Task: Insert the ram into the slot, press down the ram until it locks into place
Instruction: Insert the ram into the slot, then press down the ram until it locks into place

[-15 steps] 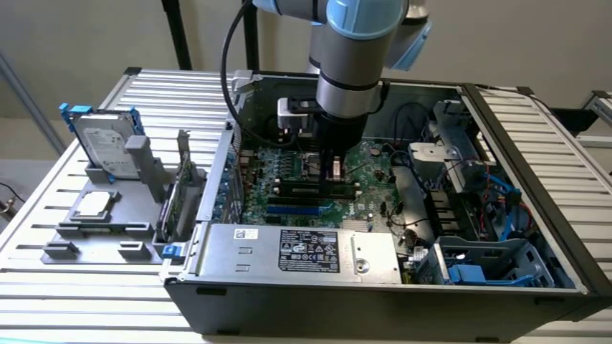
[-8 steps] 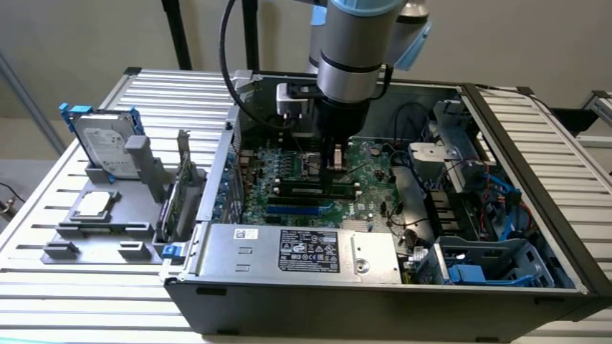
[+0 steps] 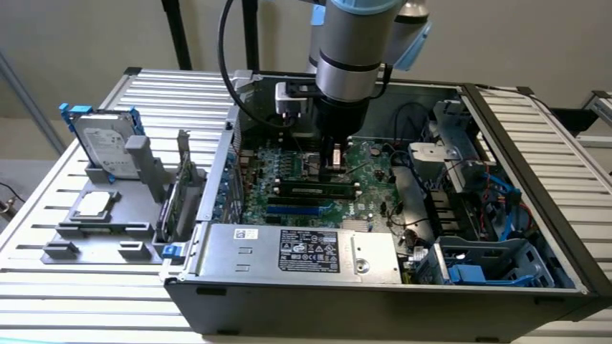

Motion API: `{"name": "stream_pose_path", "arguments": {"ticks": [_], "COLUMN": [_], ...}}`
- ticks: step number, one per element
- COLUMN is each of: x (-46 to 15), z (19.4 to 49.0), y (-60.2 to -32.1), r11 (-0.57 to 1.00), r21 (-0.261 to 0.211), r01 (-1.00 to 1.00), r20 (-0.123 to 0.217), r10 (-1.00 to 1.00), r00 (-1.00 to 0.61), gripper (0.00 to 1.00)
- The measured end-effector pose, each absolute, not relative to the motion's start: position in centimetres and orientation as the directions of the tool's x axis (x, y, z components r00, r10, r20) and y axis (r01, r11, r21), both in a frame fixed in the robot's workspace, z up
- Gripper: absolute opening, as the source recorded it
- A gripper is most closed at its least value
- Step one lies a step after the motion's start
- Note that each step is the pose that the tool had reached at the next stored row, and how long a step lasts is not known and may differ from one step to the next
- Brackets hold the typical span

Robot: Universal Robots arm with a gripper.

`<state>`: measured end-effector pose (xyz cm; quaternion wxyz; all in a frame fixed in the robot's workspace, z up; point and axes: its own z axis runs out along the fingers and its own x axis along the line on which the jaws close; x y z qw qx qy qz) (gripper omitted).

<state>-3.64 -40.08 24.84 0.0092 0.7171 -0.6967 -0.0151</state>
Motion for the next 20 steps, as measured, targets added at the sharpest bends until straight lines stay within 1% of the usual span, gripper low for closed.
{"name": "stream_pose_path", "arguments": {"ticks": [20], "x": [-3.64], "z": [24.51], "y": [-40.08], "r11": [-0.029], "r21": [0.034], "r01": [-0.999], "r20": [-0.009], "r10": [-1.000], "r00": [0.029], "gripper": [0.11]}}
